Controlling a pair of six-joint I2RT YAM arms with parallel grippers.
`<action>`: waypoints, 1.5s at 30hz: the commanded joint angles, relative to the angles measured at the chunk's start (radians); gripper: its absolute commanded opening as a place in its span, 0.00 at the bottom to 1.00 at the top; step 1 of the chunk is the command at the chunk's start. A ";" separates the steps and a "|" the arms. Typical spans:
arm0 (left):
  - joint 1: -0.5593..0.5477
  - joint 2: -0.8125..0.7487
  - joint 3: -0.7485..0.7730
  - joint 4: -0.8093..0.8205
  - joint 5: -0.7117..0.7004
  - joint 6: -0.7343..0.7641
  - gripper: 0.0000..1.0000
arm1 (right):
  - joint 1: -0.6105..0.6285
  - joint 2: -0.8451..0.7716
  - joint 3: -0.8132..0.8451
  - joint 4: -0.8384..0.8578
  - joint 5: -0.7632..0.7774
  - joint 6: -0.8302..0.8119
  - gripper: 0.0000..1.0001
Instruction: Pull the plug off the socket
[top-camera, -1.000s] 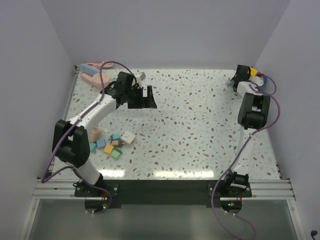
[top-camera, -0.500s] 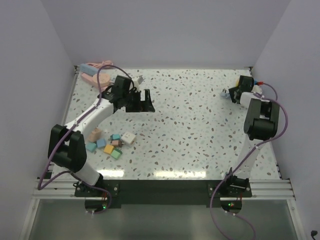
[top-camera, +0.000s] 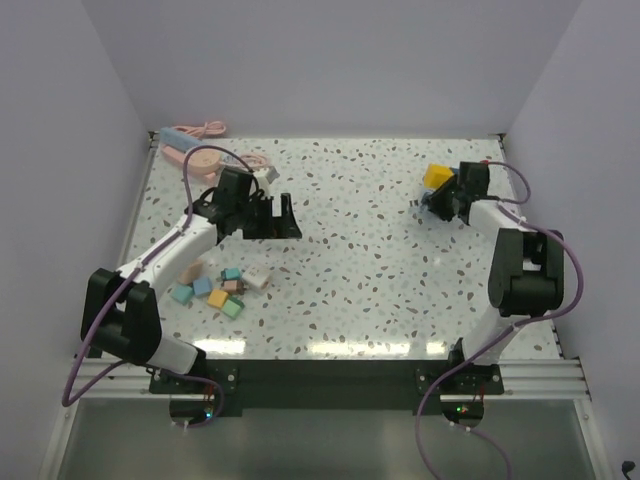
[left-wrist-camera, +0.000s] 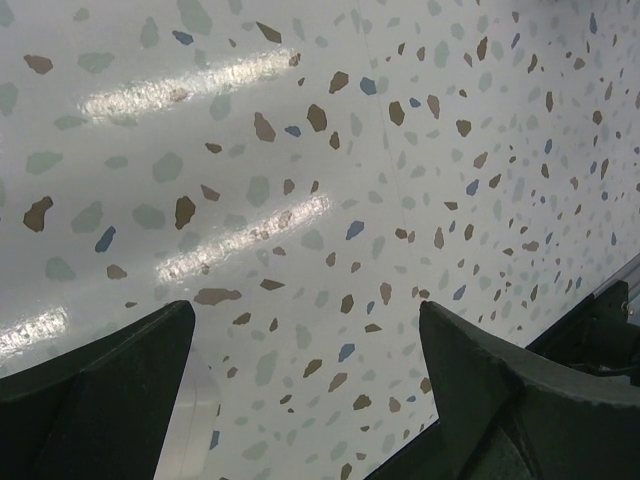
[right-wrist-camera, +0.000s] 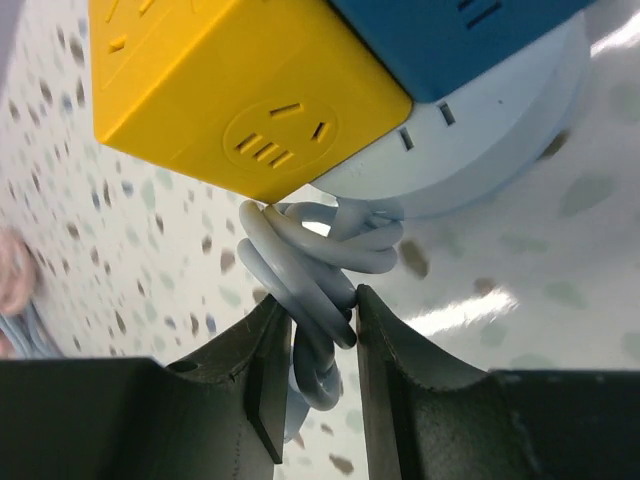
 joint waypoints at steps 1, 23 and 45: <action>0.009 -0.038 -0.037 0.059 0.009 0.012 1.00 | 0.116 -0.091 -0.026 -0.110 -0.109 -0.150 0.00; -0.018 0.042 -0.095 0.226 -0.024 -0.061 1.00 | 0.680 0.023 -0.110 -0.266 -0.402 -0.480 0.24; -0.136 0.393 0.450 -0.089 -0.010 0.260 1.00 | 0.503 -0.517 -0.080 -0.447 -0.055 -0.346 0.99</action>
